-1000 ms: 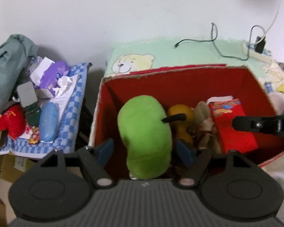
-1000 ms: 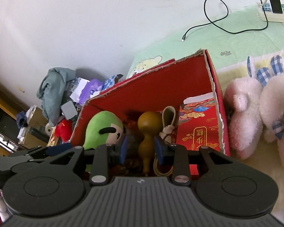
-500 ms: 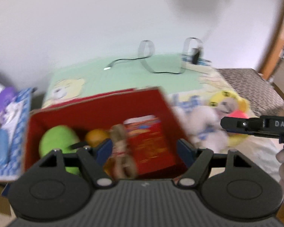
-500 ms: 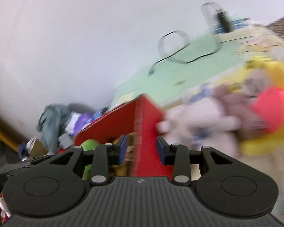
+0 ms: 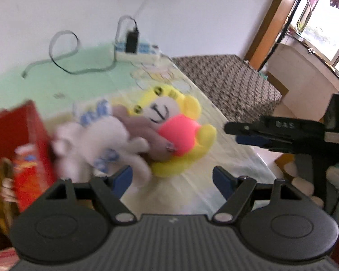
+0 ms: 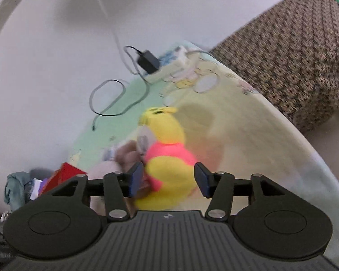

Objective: Organize objects
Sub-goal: 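Move the right gripper to the yellow tiger plush and grasp it, then lift the yellow tiger plush and carry it toward the red box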

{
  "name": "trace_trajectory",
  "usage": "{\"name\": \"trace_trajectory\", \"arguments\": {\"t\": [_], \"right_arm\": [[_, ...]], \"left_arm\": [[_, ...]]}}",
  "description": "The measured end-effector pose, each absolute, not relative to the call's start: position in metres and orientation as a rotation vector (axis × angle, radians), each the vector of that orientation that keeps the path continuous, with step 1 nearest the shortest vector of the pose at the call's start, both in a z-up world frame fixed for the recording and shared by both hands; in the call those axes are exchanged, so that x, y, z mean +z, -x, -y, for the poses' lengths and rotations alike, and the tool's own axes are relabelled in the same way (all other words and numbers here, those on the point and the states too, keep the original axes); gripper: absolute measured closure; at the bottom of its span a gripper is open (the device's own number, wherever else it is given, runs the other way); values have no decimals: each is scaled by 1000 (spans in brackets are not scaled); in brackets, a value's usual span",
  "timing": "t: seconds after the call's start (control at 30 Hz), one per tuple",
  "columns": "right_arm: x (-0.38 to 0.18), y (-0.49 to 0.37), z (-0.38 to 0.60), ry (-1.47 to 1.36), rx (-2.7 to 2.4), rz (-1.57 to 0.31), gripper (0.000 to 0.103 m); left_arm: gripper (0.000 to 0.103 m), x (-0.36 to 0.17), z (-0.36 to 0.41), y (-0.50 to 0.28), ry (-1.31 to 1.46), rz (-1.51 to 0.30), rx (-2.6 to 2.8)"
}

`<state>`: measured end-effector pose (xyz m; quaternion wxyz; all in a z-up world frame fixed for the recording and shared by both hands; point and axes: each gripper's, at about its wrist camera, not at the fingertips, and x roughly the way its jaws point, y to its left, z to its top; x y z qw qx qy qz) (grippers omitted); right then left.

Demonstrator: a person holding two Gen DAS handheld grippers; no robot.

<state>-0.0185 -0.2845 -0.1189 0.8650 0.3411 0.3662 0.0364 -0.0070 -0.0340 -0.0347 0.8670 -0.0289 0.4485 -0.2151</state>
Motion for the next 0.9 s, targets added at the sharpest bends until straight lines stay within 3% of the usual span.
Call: {"name": "trace_trajectory", "arguments": {"t": [0.43,0.7,0.9], "right_arm": [[-164,-63,289,-769,181,-868,35],[-168,-66,278,-742,282,-907,63],[-165,-30,299,-767,291,-909,66]], "left_arm": [[24,-74,63,1,82,-1059,-335],[24,-76,68,-2,88,-1069,-318],[23,-82,83,-4,101,-1089,-403]]}}
